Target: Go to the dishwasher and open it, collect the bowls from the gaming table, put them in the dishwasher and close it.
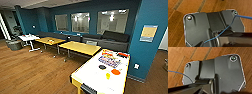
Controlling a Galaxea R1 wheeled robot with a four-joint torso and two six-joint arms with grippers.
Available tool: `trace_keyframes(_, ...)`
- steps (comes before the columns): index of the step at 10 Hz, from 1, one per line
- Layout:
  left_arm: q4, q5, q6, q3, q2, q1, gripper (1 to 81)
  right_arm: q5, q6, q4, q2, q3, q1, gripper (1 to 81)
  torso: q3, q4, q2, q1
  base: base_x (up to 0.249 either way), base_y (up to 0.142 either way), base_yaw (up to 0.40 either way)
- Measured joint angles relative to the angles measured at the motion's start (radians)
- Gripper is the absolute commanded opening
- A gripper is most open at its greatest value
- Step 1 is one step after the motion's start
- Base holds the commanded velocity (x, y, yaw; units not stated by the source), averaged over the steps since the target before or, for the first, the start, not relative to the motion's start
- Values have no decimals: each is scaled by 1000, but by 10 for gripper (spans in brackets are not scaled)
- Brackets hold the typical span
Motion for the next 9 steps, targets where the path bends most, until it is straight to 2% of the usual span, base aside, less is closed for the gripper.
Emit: trace_keyframes(9, 0, 0, 0, 0, -3, 2, 811, 0, 0, 0, 3, 0, 1, 811, 0, 0, 0, 0, 125, 112, 0)
